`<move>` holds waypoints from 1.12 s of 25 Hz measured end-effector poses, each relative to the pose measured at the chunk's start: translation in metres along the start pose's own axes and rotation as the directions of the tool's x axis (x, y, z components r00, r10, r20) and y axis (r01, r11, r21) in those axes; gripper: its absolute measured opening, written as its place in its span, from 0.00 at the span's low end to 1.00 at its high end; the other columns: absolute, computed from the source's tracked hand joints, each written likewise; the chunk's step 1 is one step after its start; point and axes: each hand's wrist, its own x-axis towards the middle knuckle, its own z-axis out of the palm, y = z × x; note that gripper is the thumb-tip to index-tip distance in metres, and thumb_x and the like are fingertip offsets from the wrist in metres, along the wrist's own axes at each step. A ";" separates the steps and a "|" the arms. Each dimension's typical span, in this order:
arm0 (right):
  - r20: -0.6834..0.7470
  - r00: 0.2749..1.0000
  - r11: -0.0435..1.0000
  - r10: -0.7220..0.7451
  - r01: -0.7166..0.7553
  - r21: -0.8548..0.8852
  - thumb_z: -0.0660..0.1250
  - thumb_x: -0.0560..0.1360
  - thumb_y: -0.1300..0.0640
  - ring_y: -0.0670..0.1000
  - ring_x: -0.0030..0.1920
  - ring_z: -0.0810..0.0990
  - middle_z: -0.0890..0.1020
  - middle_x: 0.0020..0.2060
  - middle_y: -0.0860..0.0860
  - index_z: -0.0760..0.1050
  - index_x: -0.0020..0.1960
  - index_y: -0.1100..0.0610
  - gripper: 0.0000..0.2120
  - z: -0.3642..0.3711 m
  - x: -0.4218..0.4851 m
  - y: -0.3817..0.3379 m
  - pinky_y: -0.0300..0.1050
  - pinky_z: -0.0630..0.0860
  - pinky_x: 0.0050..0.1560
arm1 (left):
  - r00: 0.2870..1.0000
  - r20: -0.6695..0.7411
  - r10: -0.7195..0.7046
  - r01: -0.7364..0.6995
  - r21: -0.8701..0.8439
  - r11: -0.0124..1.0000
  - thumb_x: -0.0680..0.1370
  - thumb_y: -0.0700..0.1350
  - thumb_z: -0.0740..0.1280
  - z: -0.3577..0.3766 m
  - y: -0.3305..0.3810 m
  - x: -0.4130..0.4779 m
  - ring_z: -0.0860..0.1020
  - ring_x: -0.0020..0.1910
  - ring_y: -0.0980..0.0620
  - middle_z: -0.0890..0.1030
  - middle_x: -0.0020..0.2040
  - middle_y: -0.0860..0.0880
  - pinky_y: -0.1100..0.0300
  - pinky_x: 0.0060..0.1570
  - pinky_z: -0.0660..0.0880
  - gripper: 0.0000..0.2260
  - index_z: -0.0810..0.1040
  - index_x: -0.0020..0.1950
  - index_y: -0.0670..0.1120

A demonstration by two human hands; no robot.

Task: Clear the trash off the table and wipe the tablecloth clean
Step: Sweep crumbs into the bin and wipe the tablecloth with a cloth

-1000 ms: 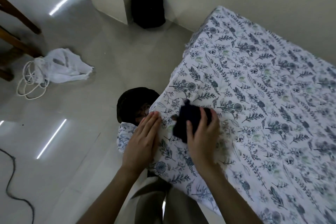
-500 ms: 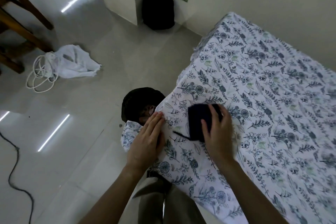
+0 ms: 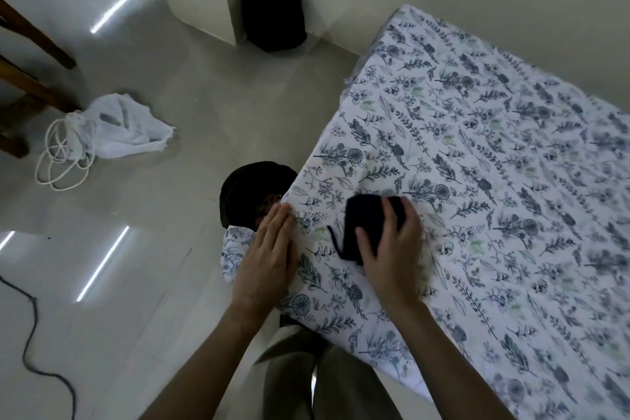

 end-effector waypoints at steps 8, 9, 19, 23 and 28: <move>0.135 0.967 0.974 -0.216 0.223 -0.034 0.57 0.75 0.47 0.61 0.65 0.72 0.65 0.72 0.60 0.62 0.73 0.54 0.27 -0.019 -0.047 0.041 0.54 0.75 0.59 | 0.931 0.157 0.330 -0.338 0.024 0.941 0.81 0.46 0.53 0.015 0.052 0.029 0.57 0.77 0.48 0.63 0.75 0.40 0.51 0.76 0.52 0.23 0.61 0.75 0.39; 0.142 0.968 0.977 -0.205 0.212 -0.036 0.57 0.75 0.47 0.61 0.66 0.72 0.65 0.72 0.60 0.61 0.73 0.54 0.27 -0.025 -0.060 0.054 0.55 0.75 0.60 | 0.917 0.166 0.363 -0.369 0.005 0.929 0.81 0.46 0.53 0.022 0.066 0.032 0.57 0.76 0.48 0.64 0.75 0.40 0.52 0.77 0.51 0.22 0.61 0.74 0.39; -0.055 0.958 0.956 0.282 -0.286 -0.061 0.67 0.71 0.50 0.55 0.65 0.67 0.62 0.71 0.57 0.62 0.72 0.54 0.32 -0.119 -0.211 0.245 0.50 0.73 0.60 | 0.606 0.298 0.737 -0.716 -0.199 0.669 0.82 0.44 0.53 0.135 0.333 -0.002 0.62 0.75 0.48 0.67 0.74 0.43 0.55 0.76 0.52 0.20 0.67 0.72 0.41; -0.089 0.910 0.910 0.404 -0.410 -0.063 0.61 0.75 0.47 0.58 0.62 0.70 0.63 0.72 0.58 0.62 0.73 0.54 0.28 -0.154 -0.256 0.323 0.51 0.72 0.59 | 0.607 0.282 0.743 -0.702 -0.248 0.668 0.82 0.46 0.52 0.170 0.427 -0.015 0.59 0.75 0.50 0.67 0.74 0.43 0.57 0.76 0.53 0.20 0.68 0.71 0.40; -0.170 0.910 0.909 0.379 -0.400 -0.114 0.61 0.74 0.49 0.60 0.57 0.72 0.64 0.69 0.60 0.64 0.70 0.54 0.26 -0.194 -0.303 0.408 0.51 0.73 0.54 | 0.666 0.271 0.695 -0.650 -0.248 0.719 0.81 0.44 0.55 0.209 0.505 -0.011 0.63 0.74 0.44 0.67 0.73 0.41 0.44 0.71 0.64 0.18 0.69 0.69 0.39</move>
